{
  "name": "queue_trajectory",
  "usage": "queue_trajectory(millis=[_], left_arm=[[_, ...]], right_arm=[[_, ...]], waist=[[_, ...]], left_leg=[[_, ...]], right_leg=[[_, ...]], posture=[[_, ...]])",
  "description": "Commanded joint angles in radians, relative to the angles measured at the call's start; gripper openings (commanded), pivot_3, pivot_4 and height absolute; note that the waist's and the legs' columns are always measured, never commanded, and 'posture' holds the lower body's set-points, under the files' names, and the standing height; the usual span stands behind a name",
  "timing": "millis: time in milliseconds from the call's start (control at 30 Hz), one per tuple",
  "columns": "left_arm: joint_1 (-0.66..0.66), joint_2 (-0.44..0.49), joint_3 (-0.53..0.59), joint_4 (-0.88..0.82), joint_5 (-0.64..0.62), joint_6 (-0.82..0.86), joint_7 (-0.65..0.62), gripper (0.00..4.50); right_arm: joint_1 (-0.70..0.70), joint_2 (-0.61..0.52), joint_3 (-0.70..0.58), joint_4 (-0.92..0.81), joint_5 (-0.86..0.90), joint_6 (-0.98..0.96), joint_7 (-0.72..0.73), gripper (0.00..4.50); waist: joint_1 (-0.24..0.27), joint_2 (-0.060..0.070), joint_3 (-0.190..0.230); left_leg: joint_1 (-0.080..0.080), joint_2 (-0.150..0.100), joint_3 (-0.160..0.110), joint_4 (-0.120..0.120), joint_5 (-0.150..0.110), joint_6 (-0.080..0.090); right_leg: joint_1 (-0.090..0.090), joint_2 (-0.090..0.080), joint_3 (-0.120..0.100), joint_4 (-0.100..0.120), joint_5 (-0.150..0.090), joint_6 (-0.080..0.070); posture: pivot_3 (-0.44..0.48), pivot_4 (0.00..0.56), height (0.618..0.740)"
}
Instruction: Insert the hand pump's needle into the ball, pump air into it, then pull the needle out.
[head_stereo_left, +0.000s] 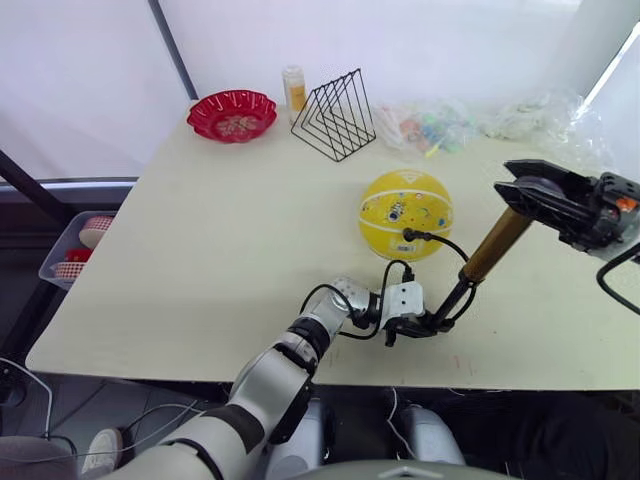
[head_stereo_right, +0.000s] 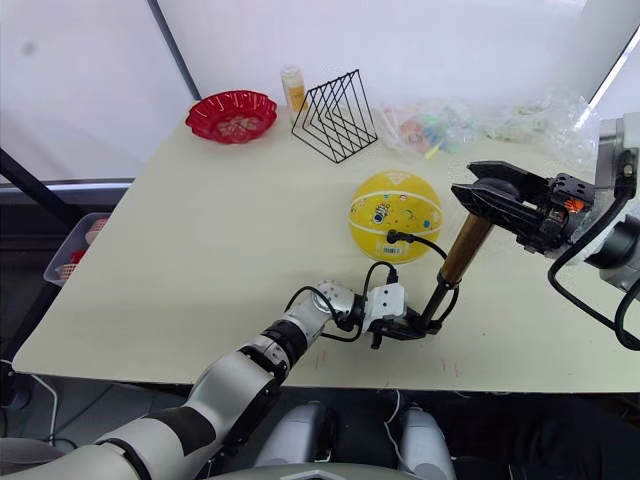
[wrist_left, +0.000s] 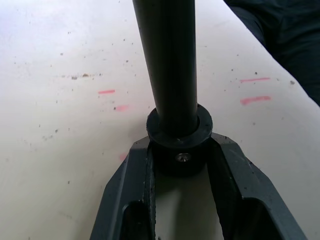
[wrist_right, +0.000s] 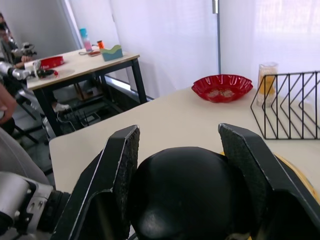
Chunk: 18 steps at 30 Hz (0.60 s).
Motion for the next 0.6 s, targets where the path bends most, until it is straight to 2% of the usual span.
queue_trajectory(millis=[33,300,600], left_arm=[[0.05,0.036,-0.054,0.076,0.069,0.042,-0.011,0.98],[0.048,0.035,-0.052,0.077,0.068,0.043,-0.004,0.98],[0.05,0.035,-0.048,0.075,0.069,0.043,0.0,0.98]], right_arm=[[0.06,0.013,-0.074,-0.047,-0.062,-0.045,0.028,2.05],[0.278,0.121,0.143,-0.041,-0.34,-0.151,0.122,2.05],[0.338,0.193,0.374,0.101,-0.624,-0.303,0.189,2.05]], waist=[[0.002,-0.002,-0.001],[-0.007,-0.015,-0.013],[-0.007,-0.021,-0.02]], left_leg=[[0.0,0.0,0.0,0.0,0.0,0.0],[0.01,0.002,-0.002,0.0,0.0,0.0],[0.015,0.005,-0.004,-0.001,0.0,0.0]], right_leg=[[0.0,0.0,0.0,0.0,0.0,0.0],[0.008,0.002,-0.001,0.001,-0.003,-0.004],[0.012,0.003,-0.001,0.0,-0.004,-0.005]], posture=[[0.0,0.15,0.737],[0.0,0.15,0.737],[0.0,0.15,0.737]])
